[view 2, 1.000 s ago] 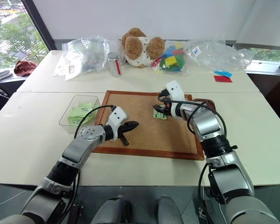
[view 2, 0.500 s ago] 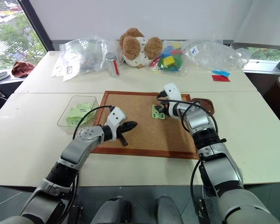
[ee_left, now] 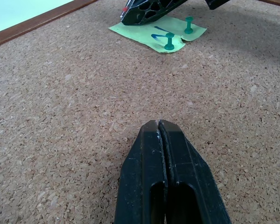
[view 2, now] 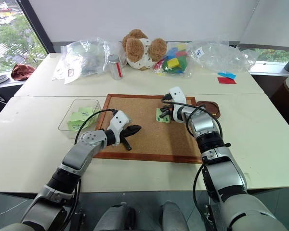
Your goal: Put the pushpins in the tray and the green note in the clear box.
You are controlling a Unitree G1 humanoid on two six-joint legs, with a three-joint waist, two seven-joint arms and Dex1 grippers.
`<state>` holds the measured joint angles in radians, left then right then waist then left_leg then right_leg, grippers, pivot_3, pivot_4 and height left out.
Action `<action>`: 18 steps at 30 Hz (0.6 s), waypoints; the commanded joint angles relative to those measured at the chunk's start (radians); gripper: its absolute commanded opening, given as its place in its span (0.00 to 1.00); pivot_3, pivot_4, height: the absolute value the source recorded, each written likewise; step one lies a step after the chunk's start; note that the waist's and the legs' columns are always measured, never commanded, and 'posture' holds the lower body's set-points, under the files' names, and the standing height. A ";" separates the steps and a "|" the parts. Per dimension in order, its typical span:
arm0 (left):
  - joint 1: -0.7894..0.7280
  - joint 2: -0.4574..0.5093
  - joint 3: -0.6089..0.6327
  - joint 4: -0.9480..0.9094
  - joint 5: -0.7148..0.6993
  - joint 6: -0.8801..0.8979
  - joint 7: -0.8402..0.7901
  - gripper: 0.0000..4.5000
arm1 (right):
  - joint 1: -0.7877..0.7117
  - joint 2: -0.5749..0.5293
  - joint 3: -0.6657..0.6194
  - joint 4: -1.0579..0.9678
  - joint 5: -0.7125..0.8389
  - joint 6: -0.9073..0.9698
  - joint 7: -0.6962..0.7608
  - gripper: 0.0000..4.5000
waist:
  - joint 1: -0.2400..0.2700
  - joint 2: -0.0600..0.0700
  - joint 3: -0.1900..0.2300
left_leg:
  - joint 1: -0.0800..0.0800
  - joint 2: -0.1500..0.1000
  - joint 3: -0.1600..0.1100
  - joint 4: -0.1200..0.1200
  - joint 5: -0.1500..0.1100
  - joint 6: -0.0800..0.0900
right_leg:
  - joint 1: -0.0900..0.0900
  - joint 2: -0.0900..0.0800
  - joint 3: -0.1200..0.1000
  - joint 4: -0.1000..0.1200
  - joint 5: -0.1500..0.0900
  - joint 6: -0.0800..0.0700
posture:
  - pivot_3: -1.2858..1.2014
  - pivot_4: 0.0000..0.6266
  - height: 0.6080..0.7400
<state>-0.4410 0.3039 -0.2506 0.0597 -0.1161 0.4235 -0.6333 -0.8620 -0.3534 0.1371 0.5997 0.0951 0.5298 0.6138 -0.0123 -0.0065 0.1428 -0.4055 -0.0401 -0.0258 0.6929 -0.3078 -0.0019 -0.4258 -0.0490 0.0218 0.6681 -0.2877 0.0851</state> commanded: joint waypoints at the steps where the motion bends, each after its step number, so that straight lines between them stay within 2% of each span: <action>1: 0.024 0.005 -0.012 0.018 0.016 0.015 -0.005 0.00 | -0.035 -0.009 -0.052 -0.090 0.032 0.036 0.009 0.01 | 0.001 0.000 0.000 | 0.000 0.000 0.000 0.000 0.000 0.000 | 0.000 0.000 0.000 0.000 0.000 0.000 | 0.52 0.24 1.00; 11: 0.042 0.007 -0.025 0.018 0.026 0.024 -0.011 0.00 | -0.019 -0.082 -0.211 -0.402 0.121 0.261 -0.062 0.01 | 0.000 0.001 -0.001 | 0.000 0.000 0.000 -0.002 0.000 0.000 | -0.001 0.000 0.000 -0.001 0.000 0.000 | 0.52 0.24 1.00; 14: 0.039 0.006 -0.025 0.022 0.028 0.021 -0.012 0.00 | -0.006 -0.127 -0.278 -0.421 0.121 0.277 -0.109 0.01 | 0.002 0.001 -0.001 | 0.000 0.000 0.000 -0.003 0.000 0.000 | -0.001 0.000 0.000 -0.001 0.000 0.000 | 0.52 0.24 1.00; 18: 0.037 0.006 -0.026 0.027 0.030 0.016 -0.015 0.00 | 0.036 -0.198 -0.314 -0.336 0.099 0.227 -0.129 0.01 | 0.001 0.001 -0.001 | 0.000 0.000 0.000 -0.005 0.000 0.000 | -0.001 0.000 0.000 -0.002 0.000 0.000 | 0.52 0.24 1.00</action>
<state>-0.4305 0.3030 -0.2528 0.0490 -0.1087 0.4222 -0.6447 -0.8326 -0.5313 -0.1502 0.2411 0.2023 0.7905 0.4948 -0.0109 -0.0058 0.1419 -0.4050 -0.0400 -0.0256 0.6877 -0.3082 -0.0013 -0.4268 -0.0493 0.0223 0.6662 -0.2877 0.0850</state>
